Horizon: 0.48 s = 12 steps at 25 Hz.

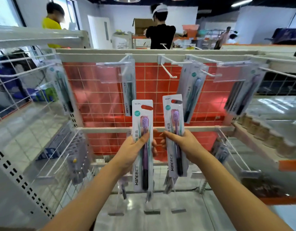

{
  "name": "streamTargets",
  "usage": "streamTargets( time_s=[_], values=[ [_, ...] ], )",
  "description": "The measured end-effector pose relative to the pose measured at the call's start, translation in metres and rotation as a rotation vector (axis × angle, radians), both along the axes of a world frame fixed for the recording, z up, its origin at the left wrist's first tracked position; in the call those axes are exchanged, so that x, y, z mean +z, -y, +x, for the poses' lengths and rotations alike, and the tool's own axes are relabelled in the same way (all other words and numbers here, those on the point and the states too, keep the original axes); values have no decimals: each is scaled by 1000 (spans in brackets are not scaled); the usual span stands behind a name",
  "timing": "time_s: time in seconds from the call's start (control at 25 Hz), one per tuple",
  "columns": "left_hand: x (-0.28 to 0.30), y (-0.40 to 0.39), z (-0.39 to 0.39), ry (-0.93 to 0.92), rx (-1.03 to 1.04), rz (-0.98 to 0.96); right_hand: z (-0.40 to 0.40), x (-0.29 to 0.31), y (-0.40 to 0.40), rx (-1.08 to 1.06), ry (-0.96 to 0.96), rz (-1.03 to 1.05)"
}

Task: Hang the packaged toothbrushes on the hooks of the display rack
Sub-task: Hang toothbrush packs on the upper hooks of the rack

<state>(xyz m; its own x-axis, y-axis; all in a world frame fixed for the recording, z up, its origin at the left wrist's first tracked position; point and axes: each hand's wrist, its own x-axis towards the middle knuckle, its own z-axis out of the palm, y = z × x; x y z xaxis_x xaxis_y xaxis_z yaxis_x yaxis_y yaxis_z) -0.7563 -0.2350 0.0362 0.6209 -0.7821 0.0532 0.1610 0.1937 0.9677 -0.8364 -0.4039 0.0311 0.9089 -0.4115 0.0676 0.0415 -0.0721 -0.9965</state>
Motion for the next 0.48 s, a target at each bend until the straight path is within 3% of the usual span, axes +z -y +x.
streamTargets(
  time_s=[0.48],
  values=[
    [-16, 5, 20, 19, 154, 74, 73, 41, 45, 103, -33, -110]
  ],
)
